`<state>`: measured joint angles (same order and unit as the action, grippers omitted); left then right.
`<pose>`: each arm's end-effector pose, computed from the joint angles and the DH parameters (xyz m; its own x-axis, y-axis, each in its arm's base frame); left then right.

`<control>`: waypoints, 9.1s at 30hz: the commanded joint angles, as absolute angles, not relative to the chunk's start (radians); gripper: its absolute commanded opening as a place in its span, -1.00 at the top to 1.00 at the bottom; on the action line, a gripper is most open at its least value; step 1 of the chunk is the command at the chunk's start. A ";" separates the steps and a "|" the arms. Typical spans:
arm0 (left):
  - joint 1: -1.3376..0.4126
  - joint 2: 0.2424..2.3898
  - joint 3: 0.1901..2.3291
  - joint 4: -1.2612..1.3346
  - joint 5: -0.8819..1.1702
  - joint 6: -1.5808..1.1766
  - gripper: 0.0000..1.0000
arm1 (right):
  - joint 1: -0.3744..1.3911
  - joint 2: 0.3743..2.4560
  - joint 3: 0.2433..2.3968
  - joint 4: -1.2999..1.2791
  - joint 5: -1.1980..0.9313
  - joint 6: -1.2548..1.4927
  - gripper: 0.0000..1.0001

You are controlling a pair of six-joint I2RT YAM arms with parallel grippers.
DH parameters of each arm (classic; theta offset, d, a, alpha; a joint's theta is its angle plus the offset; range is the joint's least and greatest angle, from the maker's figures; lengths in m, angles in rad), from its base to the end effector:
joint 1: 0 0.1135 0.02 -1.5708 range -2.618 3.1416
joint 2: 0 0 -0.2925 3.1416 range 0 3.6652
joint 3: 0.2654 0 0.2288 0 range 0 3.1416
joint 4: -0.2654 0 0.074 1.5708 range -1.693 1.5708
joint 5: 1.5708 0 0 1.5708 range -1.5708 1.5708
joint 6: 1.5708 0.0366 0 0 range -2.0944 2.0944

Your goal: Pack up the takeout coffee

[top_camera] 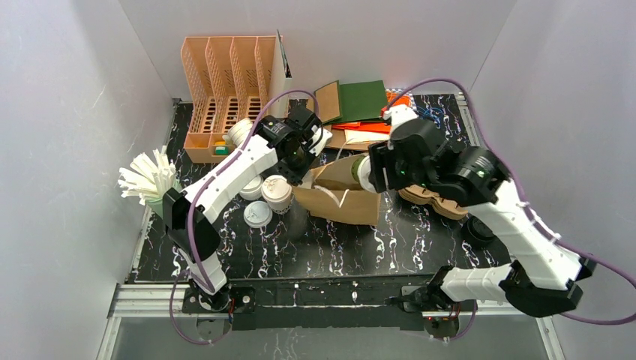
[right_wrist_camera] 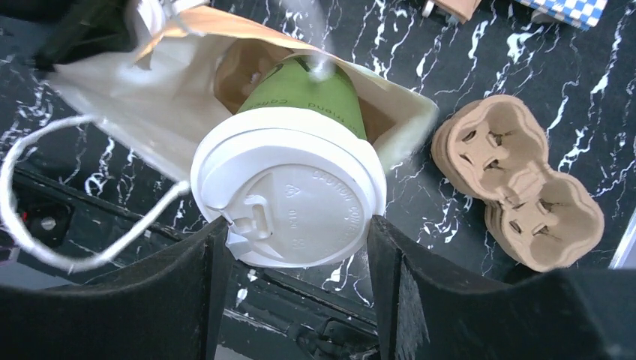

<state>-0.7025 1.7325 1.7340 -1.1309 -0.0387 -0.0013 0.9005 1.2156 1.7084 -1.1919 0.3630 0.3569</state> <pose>0.2566 -0.2154 0.3626 -0.6909 0.5832 -0.4273 0.6321 0.7741 0.0344 0.1141 0.1230 0.4754 -0.5715 -0.1952 -0.7970 -0.3885 0.9199 0.0533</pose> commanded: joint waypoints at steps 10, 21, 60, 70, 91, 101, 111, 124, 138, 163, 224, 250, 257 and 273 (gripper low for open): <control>-0.742 1.602 1.921 -0.981 0.104 0.029 1.00 | 0.901 1.368 1.734 -1.057 0.324 0.291 0.92; -0.821 1.630 1.980 -1.005 0.032 0.168 1.00 | 0.902 1.409 1.795 -1.077 0.304 0.231 0.92; -0.712 1.622 1.924 -0.804 0.064 0.027 1.00 | 0.984 1.114 1.190 -0.888 0.250 0.263 0.92; -0.707 1.618 1.941 -0.785 0.225 0.137 1.00 | 0.985 1.152 1.218 -0.845 0.348 0.219 0.94; -0.797 1.710 2.050 -0.975 0.199 0.237 1.00 | 0.985 1.275 1.310 -0.772 0.596 0.063 0.97; -0.796 1.730 2.063 -0.995 0.154 0.228 1.00 | 0.985 1.265 1.391 -0.921 0.534 0.103 0.97; -0.797 1.725 2.046 -0.958 0.177 0.208 1.00 | 0.983 1.256 1.286 -0.833 0.487 0.072 0.96; -0.797 1.726 2.040 -0.956 0.187 0.197 1.00 | 0.983 1.270 1.260 -0.819 0.438 0.113 0.95; -0.797 1.732 2.047 -0.988 0.207 0.183 1.00 | 0.983 1.297 1.206 -0.784 0.489 0.070 0.97; -0.736 1.706 1.908 -0.958 0.326 0.057 1.00 | 0.949 1.322 1.116 -0.794 0.383 0.166 0.97; -0.705 1.926 2.119 -1.108 0.159 0.014 1.00 | 0.853 1.467 1.709 -1.113 0.298 0.187 -0.97; -0.653 1.973 2.282 -0.993 -0.114 -0.114 0.14 | 0.854 1.413 1.964 -0.849 0.295 0.112 -0.90; -0.637 1.813 2.259 -0.907 -0.159 -0.217 -0.38 | 0.854 1.406 1.958 -0.808 0.308 0.077 -0.96; -0.626 1.437 1.921 -0.996 -0.483 -0.519 -0.37 | 0.854 1.431 1.916 -0.751 0.224 0.084 -0.96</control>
